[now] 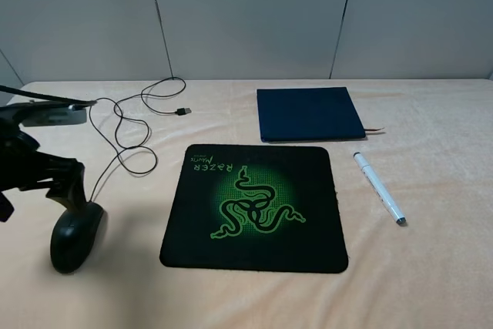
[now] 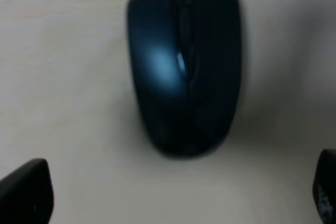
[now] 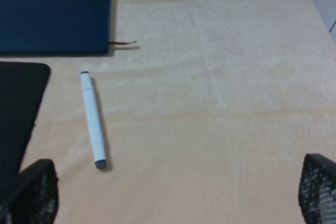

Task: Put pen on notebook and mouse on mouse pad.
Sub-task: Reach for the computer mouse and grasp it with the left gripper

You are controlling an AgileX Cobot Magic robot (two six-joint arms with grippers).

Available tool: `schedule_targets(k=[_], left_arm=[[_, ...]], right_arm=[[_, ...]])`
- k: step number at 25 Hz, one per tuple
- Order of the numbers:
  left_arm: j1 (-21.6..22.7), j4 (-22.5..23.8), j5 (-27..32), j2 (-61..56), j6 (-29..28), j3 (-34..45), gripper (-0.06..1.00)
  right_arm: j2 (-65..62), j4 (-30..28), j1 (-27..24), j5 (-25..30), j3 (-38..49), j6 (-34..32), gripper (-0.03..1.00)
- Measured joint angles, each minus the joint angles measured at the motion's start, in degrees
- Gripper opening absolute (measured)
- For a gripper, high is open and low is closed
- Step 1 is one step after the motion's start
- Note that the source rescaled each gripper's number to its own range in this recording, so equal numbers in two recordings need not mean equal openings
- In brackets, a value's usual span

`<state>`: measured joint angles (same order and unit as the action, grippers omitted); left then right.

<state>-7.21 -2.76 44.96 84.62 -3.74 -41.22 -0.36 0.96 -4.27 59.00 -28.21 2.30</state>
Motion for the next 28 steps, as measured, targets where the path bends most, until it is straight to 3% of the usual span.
schedule_targets(k=[5, 14, 21, 24, 28], left_arm=[[-0.3, -2.8, -3.4, 6.3, 0.2, 0.0, 1.0], [-0.3, -3.3, -13.1, 11.4, 0.7, 4.7, 1.0], [-0.3, -3.4, -16.7, 12.6, 0.8, 6.5, 0.98], [-0.3, -3.4, -17.4, 12.6, 0.8, 6.5, 0.84], [-0.3, -3.4, -18.4, 12.6, 0.8, 6.5, 0.49]], right_arm=[[0.0, 0.0, 0.0, 0.0, 0.0, 0.0, 1.0], [0.0, 0.0, 0.0, 0.0, 0.0, 0.0, 1.0], [0.0, 0.0, 0.0, 0.0, 0.0, 0.0, 1.0], [0.0, 0.0, 0.0, 0.0, 0.0, 0.0, 1.0], [0.0, 0.0, 0.0, 0.0, 0.0, 0.0, 1.0]])
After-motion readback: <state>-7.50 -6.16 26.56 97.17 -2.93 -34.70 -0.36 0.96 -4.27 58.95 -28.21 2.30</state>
